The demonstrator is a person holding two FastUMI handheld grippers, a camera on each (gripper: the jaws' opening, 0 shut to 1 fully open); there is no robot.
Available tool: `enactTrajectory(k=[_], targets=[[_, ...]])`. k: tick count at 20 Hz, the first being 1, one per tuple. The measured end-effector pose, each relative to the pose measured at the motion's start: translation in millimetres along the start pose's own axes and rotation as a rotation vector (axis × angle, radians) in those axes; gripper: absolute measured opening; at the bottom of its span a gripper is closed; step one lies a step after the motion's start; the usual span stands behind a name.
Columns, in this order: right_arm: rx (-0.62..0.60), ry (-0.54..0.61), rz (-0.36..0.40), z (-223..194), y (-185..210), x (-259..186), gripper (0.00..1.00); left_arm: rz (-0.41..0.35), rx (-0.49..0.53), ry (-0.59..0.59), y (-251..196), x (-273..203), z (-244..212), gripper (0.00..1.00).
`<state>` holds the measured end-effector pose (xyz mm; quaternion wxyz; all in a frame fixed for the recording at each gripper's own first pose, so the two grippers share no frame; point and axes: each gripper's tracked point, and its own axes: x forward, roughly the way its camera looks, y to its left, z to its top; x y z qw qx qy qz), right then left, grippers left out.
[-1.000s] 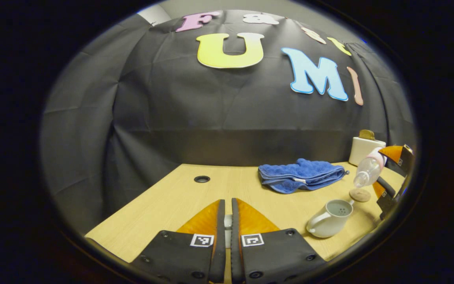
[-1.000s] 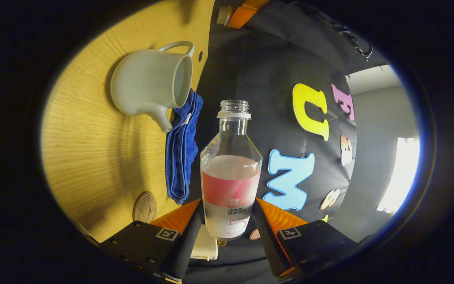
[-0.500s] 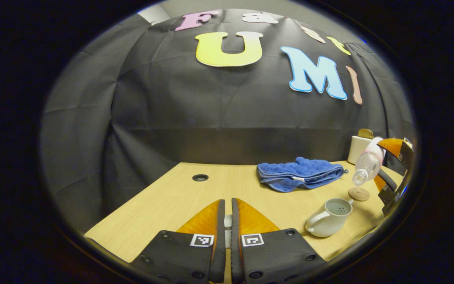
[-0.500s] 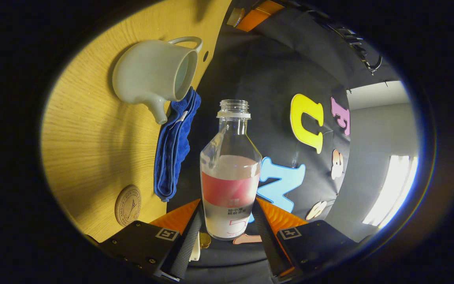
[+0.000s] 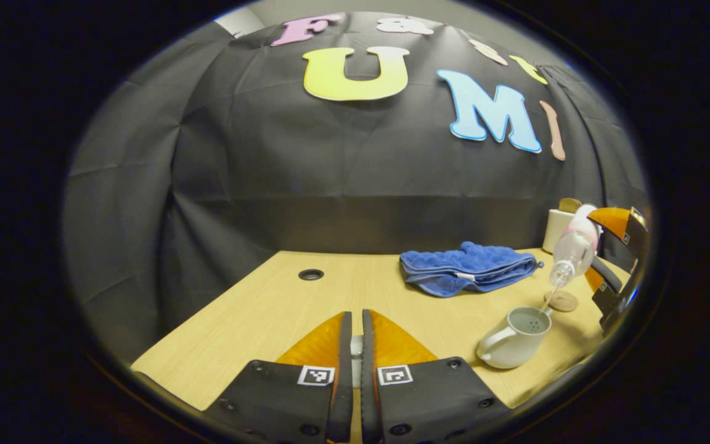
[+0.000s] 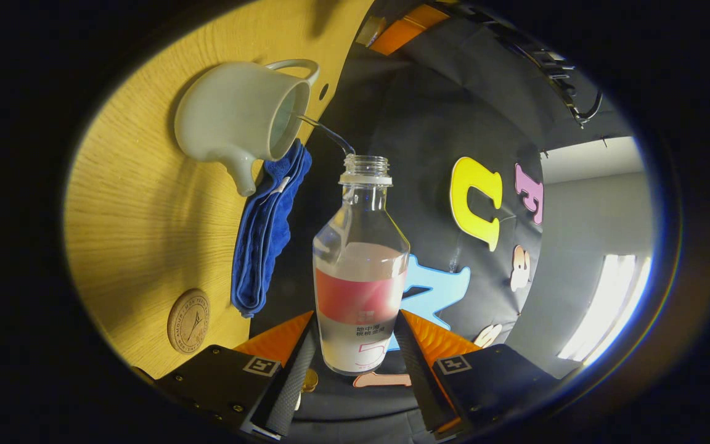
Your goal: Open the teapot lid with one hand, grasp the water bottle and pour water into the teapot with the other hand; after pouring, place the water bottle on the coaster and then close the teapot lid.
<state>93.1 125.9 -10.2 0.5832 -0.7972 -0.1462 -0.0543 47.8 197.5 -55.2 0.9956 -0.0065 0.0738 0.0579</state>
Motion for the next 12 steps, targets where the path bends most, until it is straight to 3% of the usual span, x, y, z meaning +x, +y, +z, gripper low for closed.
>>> enactTrajectory(k=[12], targets=[[-0.045, -0.010, -0.054, -8.4, -7.5, 7.6, 0.77, -0.007, 0.005, 0.013, -1.8, 0.6, -3.1, 0.12]])
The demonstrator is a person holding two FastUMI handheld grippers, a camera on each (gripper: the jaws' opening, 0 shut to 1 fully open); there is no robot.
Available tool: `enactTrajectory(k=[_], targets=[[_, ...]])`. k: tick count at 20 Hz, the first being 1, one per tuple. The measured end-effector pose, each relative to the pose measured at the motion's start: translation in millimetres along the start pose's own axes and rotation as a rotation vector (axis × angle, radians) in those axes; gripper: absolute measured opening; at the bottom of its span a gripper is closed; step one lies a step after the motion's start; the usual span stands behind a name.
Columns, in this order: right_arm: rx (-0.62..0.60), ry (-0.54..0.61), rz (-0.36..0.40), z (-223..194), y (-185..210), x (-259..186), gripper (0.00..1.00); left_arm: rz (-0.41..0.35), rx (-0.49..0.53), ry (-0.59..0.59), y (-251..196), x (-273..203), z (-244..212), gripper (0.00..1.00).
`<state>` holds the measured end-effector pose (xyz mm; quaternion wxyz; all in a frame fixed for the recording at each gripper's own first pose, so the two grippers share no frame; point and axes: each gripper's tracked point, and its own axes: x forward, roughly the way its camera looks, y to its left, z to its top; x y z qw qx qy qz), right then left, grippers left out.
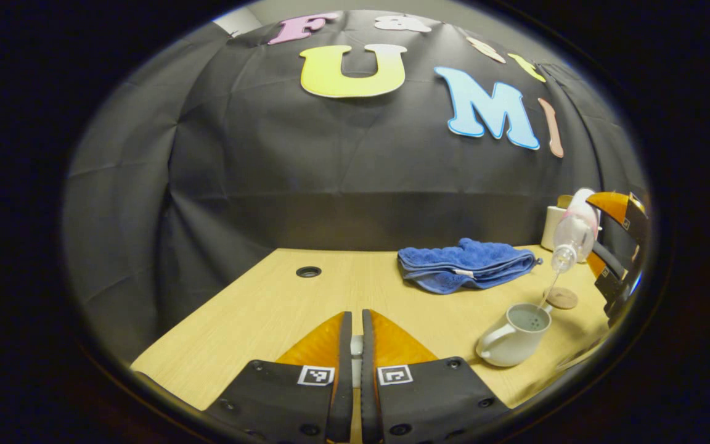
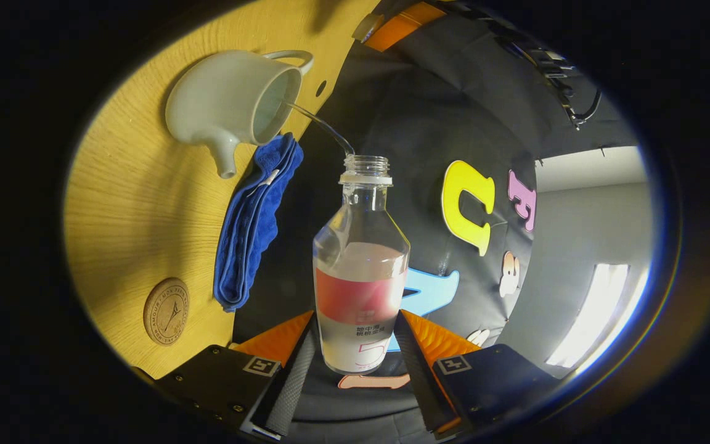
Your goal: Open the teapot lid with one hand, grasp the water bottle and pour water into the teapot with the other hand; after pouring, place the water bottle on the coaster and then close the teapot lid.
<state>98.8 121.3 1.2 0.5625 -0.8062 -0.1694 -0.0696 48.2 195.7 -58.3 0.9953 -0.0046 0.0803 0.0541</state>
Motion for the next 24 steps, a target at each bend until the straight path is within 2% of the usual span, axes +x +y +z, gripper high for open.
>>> enactTrajectory(k=[24], targets=[[-0.099, -0.032, -0.073, -7.6, -20.9, 15.9, 0.77, -0.010, 0.013, 0.025, -3.1, 2.0, -6.8, 0.12]])
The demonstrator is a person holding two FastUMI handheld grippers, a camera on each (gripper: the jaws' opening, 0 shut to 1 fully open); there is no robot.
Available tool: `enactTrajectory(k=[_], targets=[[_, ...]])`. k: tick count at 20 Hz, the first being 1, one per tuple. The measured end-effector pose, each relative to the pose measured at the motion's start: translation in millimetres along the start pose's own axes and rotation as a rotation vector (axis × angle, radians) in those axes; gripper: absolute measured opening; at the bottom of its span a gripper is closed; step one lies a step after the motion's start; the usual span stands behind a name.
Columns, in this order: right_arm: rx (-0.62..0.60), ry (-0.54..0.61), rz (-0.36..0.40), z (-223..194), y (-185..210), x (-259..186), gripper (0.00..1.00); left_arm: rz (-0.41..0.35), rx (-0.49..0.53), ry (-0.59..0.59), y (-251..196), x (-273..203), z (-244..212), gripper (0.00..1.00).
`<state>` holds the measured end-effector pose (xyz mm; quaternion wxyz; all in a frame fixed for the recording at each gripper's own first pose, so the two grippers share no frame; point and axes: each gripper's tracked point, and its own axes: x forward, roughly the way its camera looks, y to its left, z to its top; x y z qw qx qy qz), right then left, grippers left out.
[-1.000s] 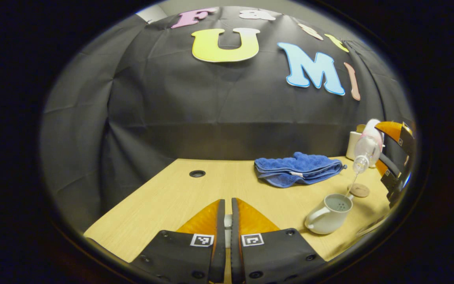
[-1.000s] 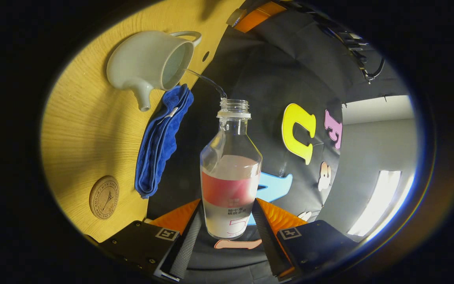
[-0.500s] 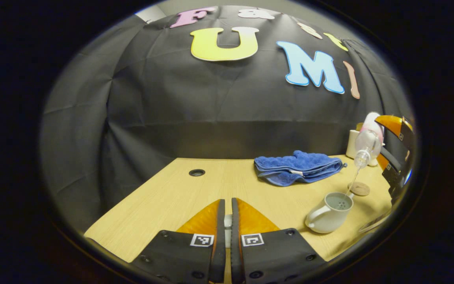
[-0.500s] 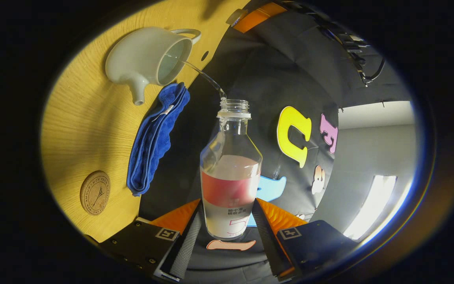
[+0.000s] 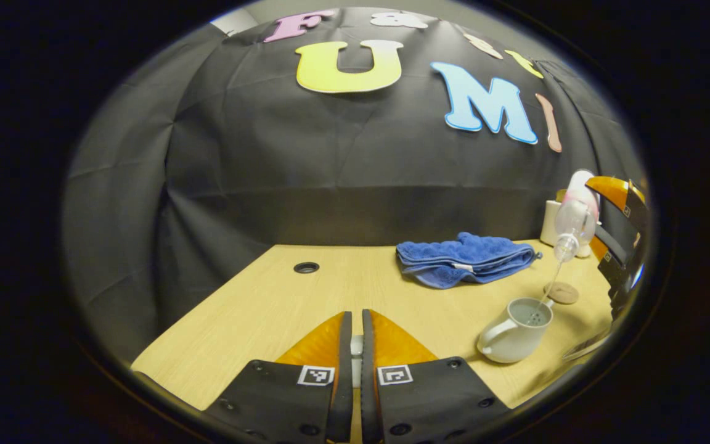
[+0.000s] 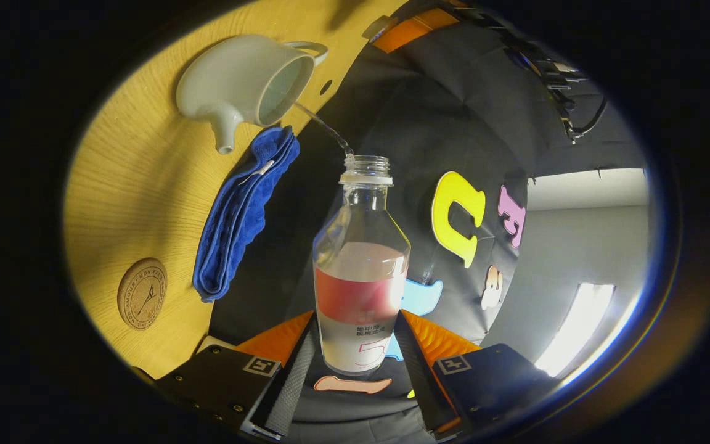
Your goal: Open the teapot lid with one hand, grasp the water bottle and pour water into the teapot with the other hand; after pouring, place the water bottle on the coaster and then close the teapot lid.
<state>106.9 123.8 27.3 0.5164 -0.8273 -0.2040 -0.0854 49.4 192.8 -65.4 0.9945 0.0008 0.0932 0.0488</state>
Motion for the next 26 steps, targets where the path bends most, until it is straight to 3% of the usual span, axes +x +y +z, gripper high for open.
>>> enactTrajectory(k=[26], targets=[[-0.121, -0.099, -0.048, 22.5, -1.2, 4.7, 0.77, -0.010, 0.000, 0.004, -2.6, -0.3, 0.3, 0.12]])
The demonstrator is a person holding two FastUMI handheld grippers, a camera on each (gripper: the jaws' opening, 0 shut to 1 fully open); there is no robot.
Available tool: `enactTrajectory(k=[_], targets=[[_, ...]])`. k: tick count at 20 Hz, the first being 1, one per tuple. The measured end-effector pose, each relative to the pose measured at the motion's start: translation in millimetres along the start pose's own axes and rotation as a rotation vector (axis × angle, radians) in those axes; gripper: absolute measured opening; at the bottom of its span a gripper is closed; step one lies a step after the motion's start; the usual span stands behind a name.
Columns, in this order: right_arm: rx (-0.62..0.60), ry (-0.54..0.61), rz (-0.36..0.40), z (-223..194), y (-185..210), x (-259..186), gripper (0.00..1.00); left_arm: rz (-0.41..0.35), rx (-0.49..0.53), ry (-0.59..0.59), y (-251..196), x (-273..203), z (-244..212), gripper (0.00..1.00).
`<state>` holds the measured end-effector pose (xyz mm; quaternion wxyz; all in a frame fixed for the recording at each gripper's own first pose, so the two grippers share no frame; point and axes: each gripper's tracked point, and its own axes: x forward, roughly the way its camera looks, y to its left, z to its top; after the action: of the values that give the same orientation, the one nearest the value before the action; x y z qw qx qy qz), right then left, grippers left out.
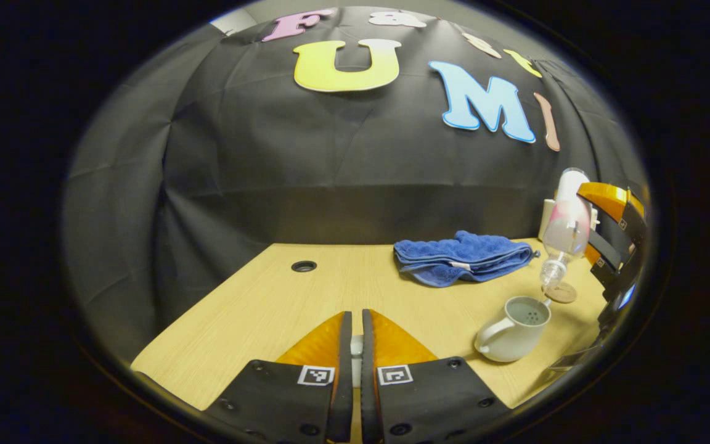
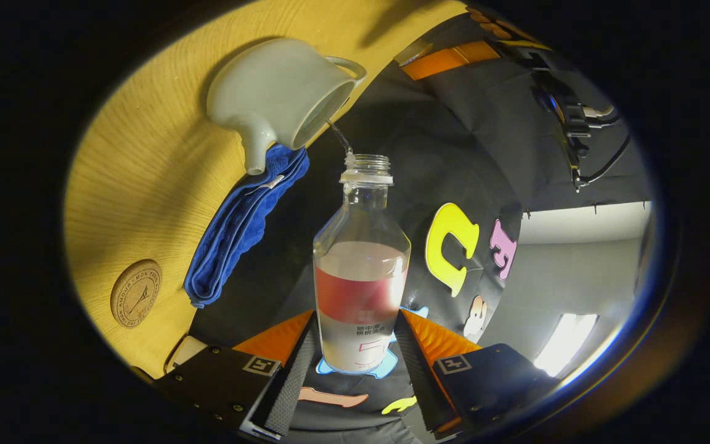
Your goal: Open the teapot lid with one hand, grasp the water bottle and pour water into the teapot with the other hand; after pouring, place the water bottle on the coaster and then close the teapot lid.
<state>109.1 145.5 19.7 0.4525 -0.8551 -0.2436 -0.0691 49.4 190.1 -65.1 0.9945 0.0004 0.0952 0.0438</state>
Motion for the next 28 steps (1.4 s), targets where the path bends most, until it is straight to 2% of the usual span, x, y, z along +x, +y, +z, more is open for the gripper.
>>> enactTrajectory(k=[7, 11, 13, 16, 20, 28], targets=[[-0.022, -0.005, 0.004, 2.4, 0.4, -1.8, 0.77, -0.001, 0.001, -0.002, -0.5, -0.8, 0.0, 0.12], [-0.014, -0.009, 0.003, 5.8, -1.4, -2.8, 0.77, 0.000, 0.002, -0.001, 0.0, -1.0, 0.0, 0.12], [0.021, -0.005, 0.025, 5.2, 5.0, -2.8, 0.77, -0.001, 0.001, -0.001, -0.3, -0.6, -0.2, 0.12], [0.186, 0.019, 0.100, 5.3, 19.8, -4.9, 0.77, 0.000, 0.001, -0.003, 0.1, -1.4, 0.8, 0.12], [0.485, 0.064, 0.215, 11.8, 41.4, -12.0, 0.77, -0.001, 0.000, -0.003, -0.5, -1.1, 1.0, 0.12], [1.259, 0.260, 0.413, 3.3, 71.8, -28.3, 0.78, -0.003, -0.003, -0.007, -1.5, -1.7, 1.7, 0.12]])
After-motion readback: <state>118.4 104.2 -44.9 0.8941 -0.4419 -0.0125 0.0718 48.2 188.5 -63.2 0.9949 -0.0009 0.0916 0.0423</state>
